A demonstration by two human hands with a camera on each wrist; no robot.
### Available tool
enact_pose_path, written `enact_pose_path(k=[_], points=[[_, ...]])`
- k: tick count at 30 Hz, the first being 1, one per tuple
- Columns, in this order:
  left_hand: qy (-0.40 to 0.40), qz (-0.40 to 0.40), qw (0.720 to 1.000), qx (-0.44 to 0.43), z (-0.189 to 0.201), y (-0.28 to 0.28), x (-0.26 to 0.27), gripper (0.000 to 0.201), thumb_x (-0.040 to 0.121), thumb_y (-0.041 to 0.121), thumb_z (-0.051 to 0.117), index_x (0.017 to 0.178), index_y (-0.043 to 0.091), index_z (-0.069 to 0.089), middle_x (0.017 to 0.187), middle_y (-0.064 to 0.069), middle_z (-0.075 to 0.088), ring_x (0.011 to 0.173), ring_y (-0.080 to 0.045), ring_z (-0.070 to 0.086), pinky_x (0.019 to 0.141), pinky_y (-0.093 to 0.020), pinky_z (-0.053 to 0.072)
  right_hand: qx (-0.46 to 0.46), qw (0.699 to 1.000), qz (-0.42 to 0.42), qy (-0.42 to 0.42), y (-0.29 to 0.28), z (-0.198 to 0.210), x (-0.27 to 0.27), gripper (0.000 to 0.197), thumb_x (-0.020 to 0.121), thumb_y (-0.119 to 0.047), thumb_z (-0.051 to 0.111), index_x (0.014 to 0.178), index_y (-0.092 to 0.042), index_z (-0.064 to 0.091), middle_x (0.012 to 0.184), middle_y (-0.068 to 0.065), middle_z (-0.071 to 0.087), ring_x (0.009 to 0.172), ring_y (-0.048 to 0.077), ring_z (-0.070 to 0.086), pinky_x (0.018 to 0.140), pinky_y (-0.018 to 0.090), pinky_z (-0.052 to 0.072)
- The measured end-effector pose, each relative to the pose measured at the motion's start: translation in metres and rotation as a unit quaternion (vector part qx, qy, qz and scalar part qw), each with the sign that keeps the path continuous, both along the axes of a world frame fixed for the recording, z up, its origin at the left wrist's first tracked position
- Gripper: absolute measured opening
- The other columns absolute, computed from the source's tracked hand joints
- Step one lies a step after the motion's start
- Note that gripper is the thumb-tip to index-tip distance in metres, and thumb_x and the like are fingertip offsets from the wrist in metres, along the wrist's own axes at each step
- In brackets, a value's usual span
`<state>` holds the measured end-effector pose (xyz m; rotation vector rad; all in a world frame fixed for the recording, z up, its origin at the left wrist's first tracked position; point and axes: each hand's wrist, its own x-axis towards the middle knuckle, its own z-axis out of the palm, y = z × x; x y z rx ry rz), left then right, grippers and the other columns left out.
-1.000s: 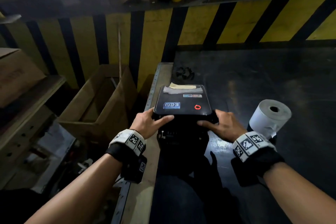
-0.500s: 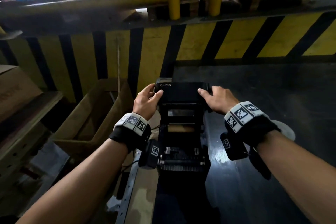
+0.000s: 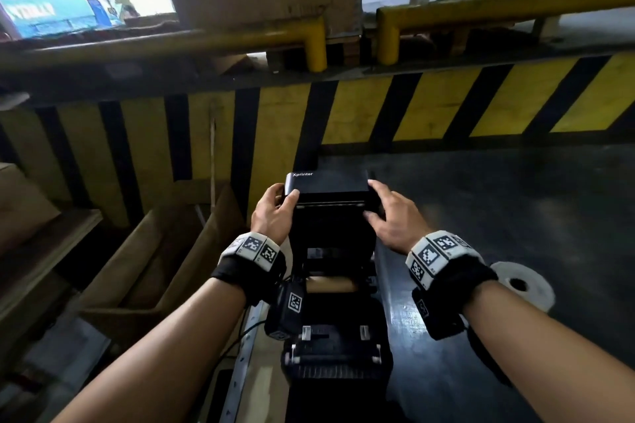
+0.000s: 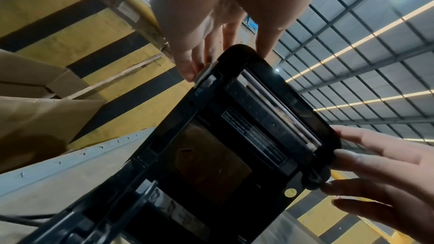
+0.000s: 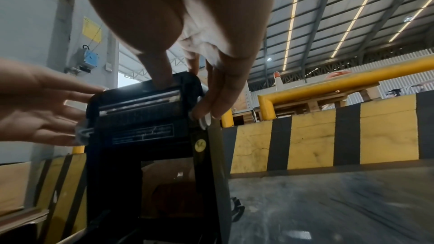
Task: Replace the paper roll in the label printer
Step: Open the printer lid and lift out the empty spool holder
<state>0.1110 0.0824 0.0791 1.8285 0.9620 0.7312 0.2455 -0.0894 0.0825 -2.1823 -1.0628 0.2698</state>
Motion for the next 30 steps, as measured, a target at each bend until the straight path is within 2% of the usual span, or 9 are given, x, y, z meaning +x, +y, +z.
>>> enact_pose_path(k=[4,8,11,14,18,20,24,27,30], points=[[0.051,0.007,0.998,0.044,0.003,-0.009,0.001,0.049,0.087,0.042,0.054,0.130,0.020,0.047,0.124,-0.005,0.061,0.115,-0.023,0.056,0.096,-0.028,0.040,-0.018,0.999,0.018,0.026,0.000,-0.002,0.001,0.070,0.087,-0.024,0.056,0.145,-0.019,0.018,0.141,0.014,0.043,0.130,0.029,0.041,0.107,0.034,0.033],[0.077,-0.007,0.994,0.081,-0.004,-0.016,-0.008,0.063,0.086,0.042,0.055,0.140,0.016,0.034,0.137,-0.009,0.053,0.127,-0.025,0.048,0.108,-0.035,0.038,0.000,0.999,0.006,0.032,-0.009,-0.009,-0.002,0.074,0.086,-0.024,0.057,0.147,-0.016,0.014,0.148,0.012,0.035,0.136,0.026,0.035,0.109,0.030,0.028],[0.091,-0.009,0.994,0.065,-0.025,-0.024,-0.023,0.069,0.086,0.042,0.056,0.142,0.013,0.028,0.142,-0.011,0.047,0.132,-0.026,0.044,0.112,-0.040,0.034,0.000,0.998,-0.032,0.048,-0.023,-0.025,-0.007,0.069,0.085,-0.025,0.060,0.143,-0.012,0.024,0.144,0.014,0.043,0.130,0.028,0.044,0.106,0.031,0.033],[0.145,-0.031,0.989,0.000,-0.057,-0.037,-0.042,0.073,0.086,0.048,0.053,0.144,0.013,0.026,0.146,-0.013,0.042,0.134,-0.026,0.041,0.113,-0.040,0.033,-0.118,0.990,-0.014,0.070,-0.035,-0.050,-0.017,0.058,0.085,-0.029,0.059,0.137,-0.012,0.037,0.134,0.016,0.055,0.122,0.031,0.053,0.101,0.032,0.041],[0.204,-0.097,0.974,-0.004,-0.085,-0.054,-0.057,0.061,0.089,0.047,0.049,0.137,0.012,0.039,0.142,-0.011,0.047,0.132,-0.025,0.043,0.110,-0.034,0.034,-0.218,0.974,0.043,0.047,-0.039,-0.075,-0.040,0.054,0.086,-0.030,0.056,0.136,-0.017,0.039,0.131,0.016,0.056,0.120,0.032,0.053,0.094,0.032,0.043],[0.242,-0.127,0.962,0.020,-0.093,-0.058,-0.059,0.058,0.089,0.044,0.050,0.136,0.011,0.041,0.144,-0.010,0.045,0.135,-0.025,0.040,0.110,-0.032,0.031,-0.235,0.969,0.062,0.043,-0.034,-0.085,-0.049,0.059,0.086,-0.032,0.056,0.139,-0.017,0.034,0.137,0.015,0.051,0.123,0.032,0.050,0.098,0.031,0.040],[0.310,-0.139,0.940,0.040,-0.101,-0.058,-0.058,0.063,0.091,0.034,0.051,0.144,0.012,0.027,0.157,-0.010,0.020,0.144,-0.026,0.022,0.117,-0.033,0.021,-0.243,0.966,0.077,0.042,-0.023,-0.099,-0.059,0.072,0.082,-0.032,0.058,0.143,-0.015,0.024,0.145,0.019,0.033,0.129,0.036,0.040,0.108,0.038,0.036],[0.313,-0.138,0.939,0.045,-0.100,-0.059,-0.057,0.062,0.090,0.029,0.052,0.144,0.013,0.026,0.157,-0.011,0.021,0.143,-0.028,0.024,0.116,-0.035,0.023,-0.226,0.971,0.073,0.034,-0.020,-0.099,-0.065,0.073,0.082,-0.031,0.058,0.143,-0.013,0.023,0.149,0.018,0.023,0.131,0.037,0.038,0.111,0.039,0.034],[0.266,-0.125,0.954,0.062,-0.093,-0.062,-0.059,0.060,0.090,0.024,0.052,0.143,0.010,0.029,0.152,-0.011,0.032,0.139,-0.028,0.031,0.113,-0.033,0.026,-0.177,0.981,0.070,0.034,-0.024,-0.091,-0.069,0.071,0.083,-0.027,0.057,0.143,-0.013,0.022,0.153,0.015,0.017,0.134,0.034,0.035,0.112,0.036,0.032]])
